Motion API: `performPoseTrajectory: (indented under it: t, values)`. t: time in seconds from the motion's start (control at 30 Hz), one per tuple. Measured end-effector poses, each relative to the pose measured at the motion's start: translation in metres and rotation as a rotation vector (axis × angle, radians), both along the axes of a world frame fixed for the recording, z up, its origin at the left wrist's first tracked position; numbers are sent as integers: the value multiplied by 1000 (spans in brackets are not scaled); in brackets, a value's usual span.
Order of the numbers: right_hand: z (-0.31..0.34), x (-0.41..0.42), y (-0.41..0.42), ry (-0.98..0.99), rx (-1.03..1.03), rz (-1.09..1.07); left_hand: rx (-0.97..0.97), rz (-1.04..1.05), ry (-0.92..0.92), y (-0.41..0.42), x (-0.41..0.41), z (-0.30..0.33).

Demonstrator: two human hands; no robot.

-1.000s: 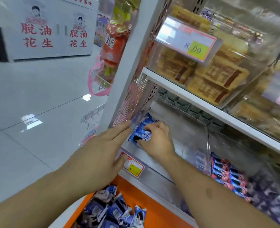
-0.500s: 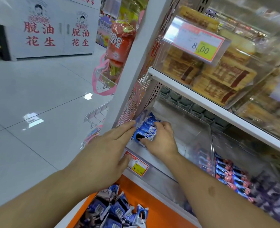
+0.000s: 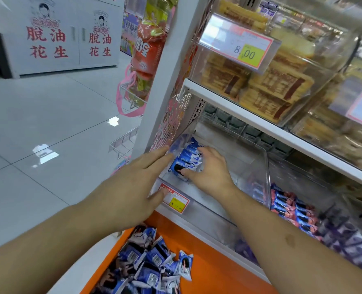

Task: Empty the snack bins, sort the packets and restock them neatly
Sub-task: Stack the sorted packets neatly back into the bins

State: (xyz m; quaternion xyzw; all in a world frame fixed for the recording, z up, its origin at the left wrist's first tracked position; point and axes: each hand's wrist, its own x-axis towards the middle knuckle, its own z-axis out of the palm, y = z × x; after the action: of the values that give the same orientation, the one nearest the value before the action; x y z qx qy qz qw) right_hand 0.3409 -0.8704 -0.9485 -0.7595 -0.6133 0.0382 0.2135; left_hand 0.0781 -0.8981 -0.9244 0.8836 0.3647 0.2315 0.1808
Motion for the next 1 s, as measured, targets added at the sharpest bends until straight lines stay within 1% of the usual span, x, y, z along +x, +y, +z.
performPoseTrajectory:
  t: [0.13,0.27,0.33,0.43,0.53,0.63,0.83,0.93,1.0]
  values:
    - [32,-27,-52,188,63,16,-68,-38,17,-7,-19,8]
    - [44,-68,-132,350,182,140,-204,-115,149,-15,-38,-1]
    - [31,-84,-170,411,105,190,-291,-176,248,-20,-43,-18]
    - [-15,-97,-201,455,-162,176,-399,-236,440,-23,-50,-52]
    - [-79,-93,-205,450,-396,94,-508,-234,597,-22,-59,-82]
    - [-133,-83,-188,416,-506,20,-609,-220,685,-18,-66,-102]
    - [-205,-72,-139,381,-563,12,-645,-198,676,-7,-66,-116]
    - [-233,-73,-127,371,-635,17,-693,-193,670,-3,-65,-121]
    - [-244,-76,-127,325,-668,16,-701,-193,659,-1,-65,-123]
